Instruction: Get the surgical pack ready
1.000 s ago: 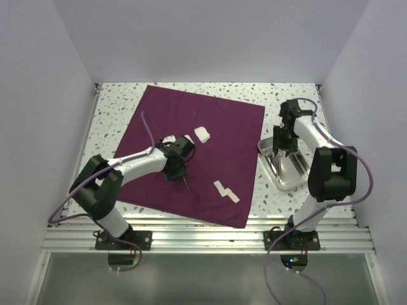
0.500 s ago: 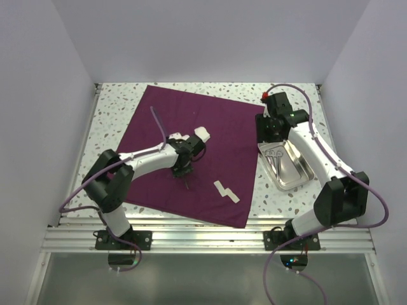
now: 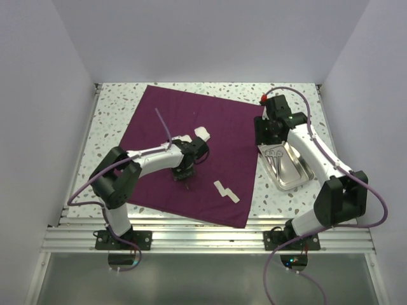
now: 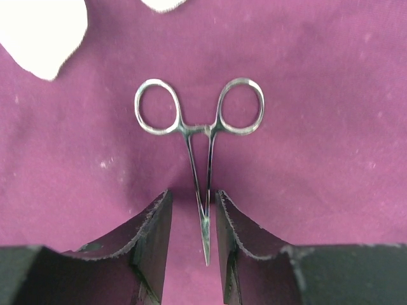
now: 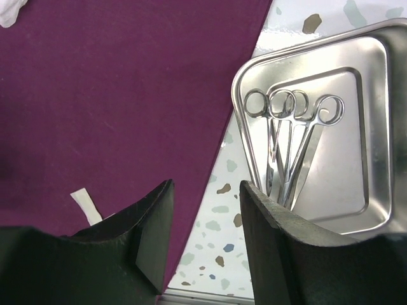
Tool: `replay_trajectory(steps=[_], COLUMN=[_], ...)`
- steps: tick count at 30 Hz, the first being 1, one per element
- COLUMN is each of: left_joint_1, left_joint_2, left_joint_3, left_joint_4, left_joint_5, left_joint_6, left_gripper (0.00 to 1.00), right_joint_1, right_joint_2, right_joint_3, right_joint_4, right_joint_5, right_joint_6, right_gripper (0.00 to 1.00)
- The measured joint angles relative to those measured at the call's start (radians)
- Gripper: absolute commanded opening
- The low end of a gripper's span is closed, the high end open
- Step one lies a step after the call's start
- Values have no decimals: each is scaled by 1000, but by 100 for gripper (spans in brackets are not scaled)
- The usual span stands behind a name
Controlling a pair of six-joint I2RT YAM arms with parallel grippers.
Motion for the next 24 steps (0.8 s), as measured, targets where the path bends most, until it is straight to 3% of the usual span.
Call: replay_trajectory(steps=[11,22,24], left_joint_1=[-46,-30,-29], left_joint_2=[6,2,-9], left_joint_3=[6,-8,-22], left_joint_4=[-29,23,38], left_joint_5=[-2,24,26], left_joint_6=[-51,-34,-24], left_gripper=[34,1,0], right_joint_1=[1,23,43], right_joint_2=[-18,-73,-72], right_joint_3=[-28,-49,-68], right_joint_4=[6,18,25], right_joint_5=[-20,-31,-50], right_joint_6=[8,16,25], right_gripper=[50,51,51])
